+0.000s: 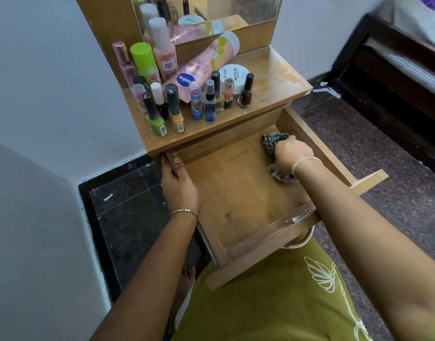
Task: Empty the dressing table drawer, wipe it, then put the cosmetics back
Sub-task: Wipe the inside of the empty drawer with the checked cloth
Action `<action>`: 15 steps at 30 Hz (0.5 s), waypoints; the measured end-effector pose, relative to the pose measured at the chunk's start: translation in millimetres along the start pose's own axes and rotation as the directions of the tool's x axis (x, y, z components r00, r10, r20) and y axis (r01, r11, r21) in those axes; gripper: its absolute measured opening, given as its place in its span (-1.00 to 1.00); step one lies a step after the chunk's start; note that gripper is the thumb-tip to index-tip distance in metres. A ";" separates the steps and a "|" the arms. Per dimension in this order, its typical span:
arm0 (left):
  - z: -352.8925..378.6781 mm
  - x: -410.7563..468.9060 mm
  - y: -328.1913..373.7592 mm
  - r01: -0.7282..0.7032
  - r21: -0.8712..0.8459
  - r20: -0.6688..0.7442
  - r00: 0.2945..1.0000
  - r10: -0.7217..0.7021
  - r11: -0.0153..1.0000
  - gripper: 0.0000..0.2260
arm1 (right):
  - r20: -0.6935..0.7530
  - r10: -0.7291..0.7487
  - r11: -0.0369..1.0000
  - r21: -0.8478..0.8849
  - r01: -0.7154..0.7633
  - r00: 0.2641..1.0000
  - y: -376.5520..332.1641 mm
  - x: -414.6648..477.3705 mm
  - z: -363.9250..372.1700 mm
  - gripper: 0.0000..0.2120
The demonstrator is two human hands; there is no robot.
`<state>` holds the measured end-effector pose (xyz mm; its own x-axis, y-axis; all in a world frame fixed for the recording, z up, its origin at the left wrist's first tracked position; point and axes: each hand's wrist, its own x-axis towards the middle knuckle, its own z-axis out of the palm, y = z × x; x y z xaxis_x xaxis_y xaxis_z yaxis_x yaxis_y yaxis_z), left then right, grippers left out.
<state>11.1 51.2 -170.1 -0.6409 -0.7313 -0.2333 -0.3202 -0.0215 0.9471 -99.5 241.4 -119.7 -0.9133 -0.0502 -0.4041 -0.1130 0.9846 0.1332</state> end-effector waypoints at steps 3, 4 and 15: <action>-0.2 -0.4 0.4 -0.002 0.012 -0.004 1.000 0.002 1.000 -0.62 | -0.025 0.022 0.998 0.056 -0.021 0.999 -23.0 7.9 3.5 -0.55; -0.1 0.0 0.3 -0.001 0.014 -0.006 1.000 0.001 1.000 -0.62 | -0.021 0.000 0.999 0.048 0.001 1.000 -31.7 5.6 6.6 -0.55; -0.5 0.3 1.7 -0.027 0.059 -0.021 0.999 0.028 0.998 -0.60 | 0.024 -0.505 0.863 0.029 0.504 0.863 -116.1 -94.3 21.6 -0.65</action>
<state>10.8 50.6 -168.5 -0.6353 -0.7455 -0.2016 -0.3433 0.0387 0.9384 8.2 135.4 -116.6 -0.7217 -0.5366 -0.4373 -0.5469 0.8293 -0.1151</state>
